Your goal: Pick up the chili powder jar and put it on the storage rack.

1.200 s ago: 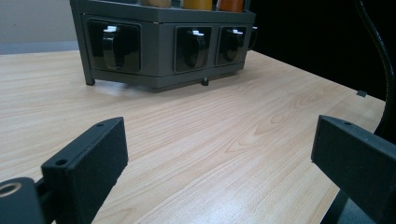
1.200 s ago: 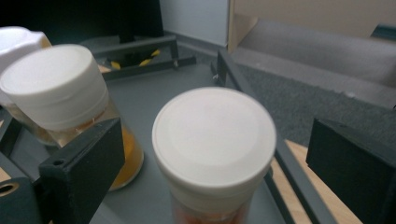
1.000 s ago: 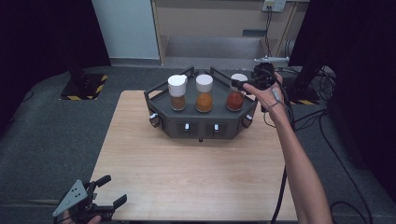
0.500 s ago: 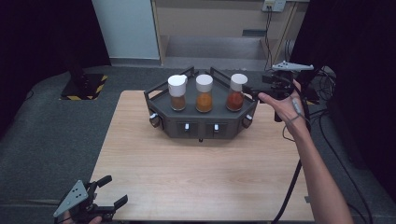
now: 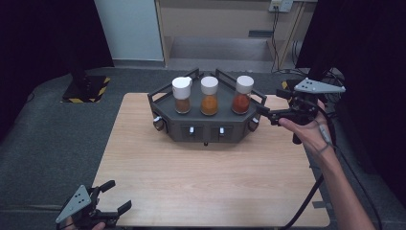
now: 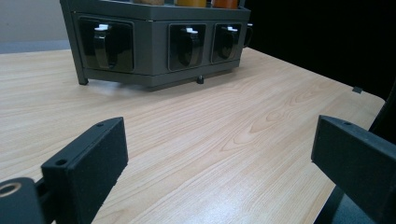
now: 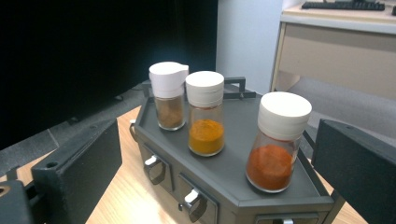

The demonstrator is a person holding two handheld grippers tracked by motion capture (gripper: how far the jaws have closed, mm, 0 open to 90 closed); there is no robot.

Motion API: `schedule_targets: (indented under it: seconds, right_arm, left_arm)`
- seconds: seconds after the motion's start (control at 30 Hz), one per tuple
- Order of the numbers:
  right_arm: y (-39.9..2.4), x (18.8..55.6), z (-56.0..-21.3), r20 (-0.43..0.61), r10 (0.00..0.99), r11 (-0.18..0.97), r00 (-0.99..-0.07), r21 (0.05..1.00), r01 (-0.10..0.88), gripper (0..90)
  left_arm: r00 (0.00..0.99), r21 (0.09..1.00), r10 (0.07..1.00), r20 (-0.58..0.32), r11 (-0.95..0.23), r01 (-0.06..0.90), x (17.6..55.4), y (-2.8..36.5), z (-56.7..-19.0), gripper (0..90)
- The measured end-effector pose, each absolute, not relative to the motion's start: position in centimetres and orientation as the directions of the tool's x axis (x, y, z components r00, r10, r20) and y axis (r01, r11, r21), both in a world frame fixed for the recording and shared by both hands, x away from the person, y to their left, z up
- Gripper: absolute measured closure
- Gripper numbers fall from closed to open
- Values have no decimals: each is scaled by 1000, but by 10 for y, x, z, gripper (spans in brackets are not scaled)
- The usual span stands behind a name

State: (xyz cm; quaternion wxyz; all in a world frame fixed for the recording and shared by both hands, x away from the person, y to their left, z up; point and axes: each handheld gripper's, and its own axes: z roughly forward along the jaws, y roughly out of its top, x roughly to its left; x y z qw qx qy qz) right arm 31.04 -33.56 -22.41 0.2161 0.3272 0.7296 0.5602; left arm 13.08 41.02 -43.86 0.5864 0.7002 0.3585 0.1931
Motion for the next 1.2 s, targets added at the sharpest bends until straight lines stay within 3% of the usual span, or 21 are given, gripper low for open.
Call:
schedule_targets:
  seconds: [0.5, 1.2]
  right_arm:
    - [-351, 244, -250, 14, 685, 144, -729, 977, 155, 17]
    - [-377, 160, -342, 37, 741, 90, -670, 984, 154, 28]
  left_arm:
    - [667, 961, 730, -152, -48, 272, 130, 411, -439, 24]
    - [665, 963, 732, -148, -48, 266, 129, 410, -439, 25]
